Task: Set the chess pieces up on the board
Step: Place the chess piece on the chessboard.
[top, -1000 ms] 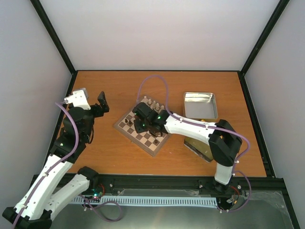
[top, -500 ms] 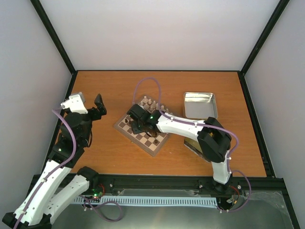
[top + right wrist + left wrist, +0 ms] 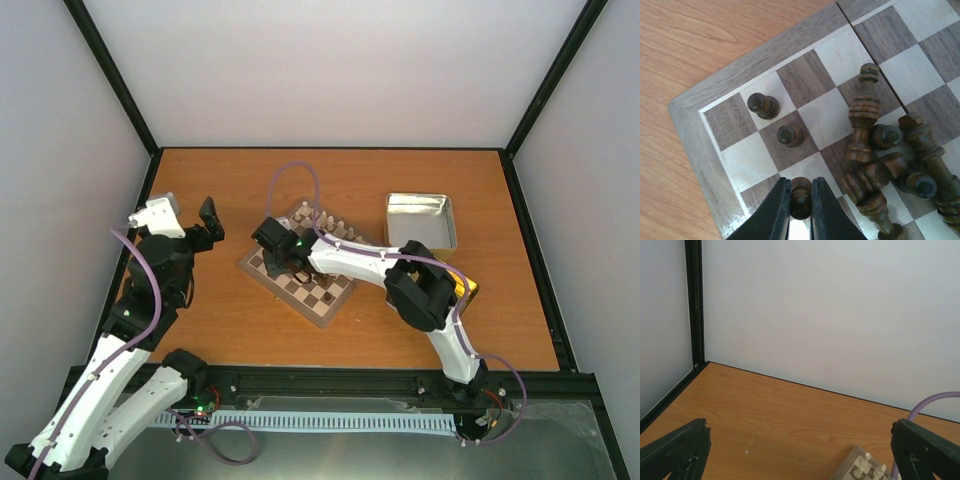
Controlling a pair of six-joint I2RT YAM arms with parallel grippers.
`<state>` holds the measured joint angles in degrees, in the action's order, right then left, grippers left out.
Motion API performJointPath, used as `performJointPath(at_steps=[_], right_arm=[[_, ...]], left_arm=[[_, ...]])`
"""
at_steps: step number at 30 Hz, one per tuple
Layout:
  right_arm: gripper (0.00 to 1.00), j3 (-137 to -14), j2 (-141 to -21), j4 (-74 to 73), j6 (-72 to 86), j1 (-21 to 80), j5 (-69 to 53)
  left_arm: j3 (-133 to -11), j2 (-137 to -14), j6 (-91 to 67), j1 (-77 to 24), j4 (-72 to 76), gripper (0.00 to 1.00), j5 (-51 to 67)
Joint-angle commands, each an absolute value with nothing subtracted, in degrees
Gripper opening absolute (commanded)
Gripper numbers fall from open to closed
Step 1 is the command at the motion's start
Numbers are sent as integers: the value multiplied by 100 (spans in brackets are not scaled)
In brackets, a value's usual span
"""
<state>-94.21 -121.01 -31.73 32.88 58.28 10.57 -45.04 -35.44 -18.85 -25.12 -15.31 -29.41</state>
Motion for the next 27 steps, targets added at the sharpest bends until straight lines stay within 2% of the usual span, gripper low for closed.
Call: performJointPath(at_steps=[1, 10, 16, 18, 27], right_arm=[[9, -9630, -12322, -3312, 3497, 5891, 1413], [11, -9624, -12426, -3327, 3532, 5895, 1245], [29, -9775, -12401, -3465, 3468, 5889, 1238], [32, -9823, -12265, -3463, 3455, 5889, 1231], [34, -9415, -11436, -3484, 3451, 5779, 1469]], left_arm=[[-4519, -3572, -1804, -2491, -1423, 100, -3032], [-4527, -3586, -1787, -2492, -1433, 100, -3060], [-4520, -3586, -1776, -2495, -1438, 100, -3078], [-4519, -3594, -1778, -2494, -1433, 100, -3076], [-4522, -3617, -1798, -2496, -1433, 100, -3037]])
